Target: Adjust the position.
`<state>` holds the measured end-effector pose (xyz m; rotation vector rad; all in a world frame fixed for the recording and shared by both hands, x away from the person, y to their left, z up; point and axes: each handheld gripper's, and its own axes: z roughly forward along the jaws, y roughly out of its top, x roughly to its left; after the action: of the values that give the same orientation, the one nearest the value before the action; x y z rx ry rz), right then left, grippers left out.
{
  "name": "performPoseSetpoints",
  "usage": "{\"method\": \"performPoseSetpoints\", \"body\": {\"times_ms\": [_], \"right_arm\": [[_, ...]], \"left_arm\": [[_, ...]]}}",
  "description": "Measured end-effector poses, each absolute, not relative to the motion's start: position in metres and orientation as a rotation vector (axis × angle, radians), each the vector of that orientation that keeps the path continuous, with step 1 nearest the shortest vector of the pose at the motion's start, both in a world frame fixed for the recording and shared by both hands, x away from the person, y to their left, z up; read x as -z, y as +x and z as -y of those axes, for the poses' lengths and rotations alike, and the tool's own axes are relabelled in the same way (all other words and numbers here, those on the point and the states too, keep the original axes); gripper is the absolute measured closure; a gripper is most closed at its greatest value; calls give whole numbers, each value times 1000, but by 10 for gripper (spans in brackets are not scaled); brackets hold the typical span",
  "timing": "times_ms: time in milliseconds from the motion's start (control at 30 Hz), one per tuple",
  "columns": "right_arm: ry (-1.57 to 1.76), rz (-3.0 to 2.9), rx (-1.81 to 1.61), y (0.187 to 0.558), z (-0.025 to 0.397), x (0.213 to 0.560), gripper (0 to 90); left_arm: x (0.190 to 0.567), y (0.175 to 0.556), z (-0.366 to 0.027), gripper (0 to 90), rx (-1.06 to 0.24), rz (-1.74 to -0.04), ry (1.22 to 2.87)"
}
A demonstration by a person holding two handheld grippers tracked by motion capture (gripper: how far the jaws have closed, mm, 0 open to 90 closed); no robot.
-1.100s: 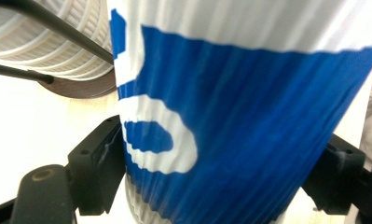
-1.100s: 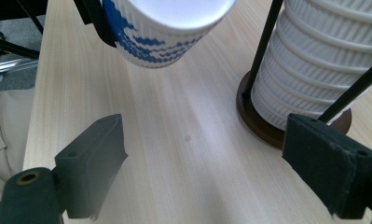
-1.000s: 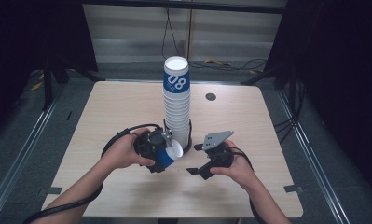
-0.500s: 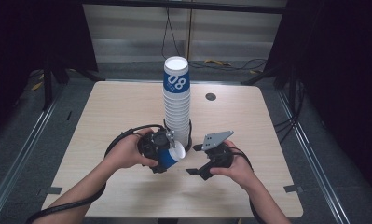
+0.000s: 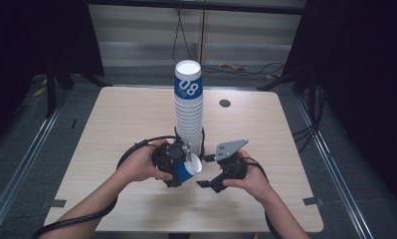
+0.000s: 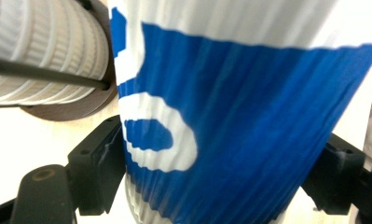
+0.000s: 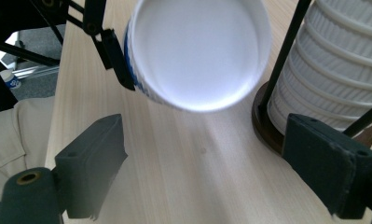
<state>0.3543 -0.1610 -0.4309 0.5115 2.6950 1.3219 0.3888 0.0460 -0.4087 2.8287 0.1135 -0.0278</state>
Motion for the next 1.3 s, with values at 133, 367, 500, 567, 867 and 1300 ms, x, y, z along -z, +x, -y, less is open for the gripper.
{"method": "performPoseSetpoints", "body": {"times_ms": [133, 367, 500, 567, 867, 1300], "right_arm": [[505, -2696, -1341, 354, 160, 431, 126], [508, -2695, -1363, 355, 159, 431, 131], [499, -2694, -1375, 355, 159, 431, 133], [497, -2694, -1382, 355, 159, 431, 134], [468, -2704, -1381, 354, 156, 431, 149], [433, -2713, -1433, 353, 155, 431, 272]], "left_arm": [[412, 387, -41, 187, 44, -101, 2817], [414, 384, -35, 187, 66, -75, 2821], [414, 383, -32, 187, 69, -65, 2824], [414, 383, -31, 187, 71, -69, 2824], [416, 381, -29, 187, 68, -48, 2825], [420, 378, -26, 186, 48, -35, 2789]]}}
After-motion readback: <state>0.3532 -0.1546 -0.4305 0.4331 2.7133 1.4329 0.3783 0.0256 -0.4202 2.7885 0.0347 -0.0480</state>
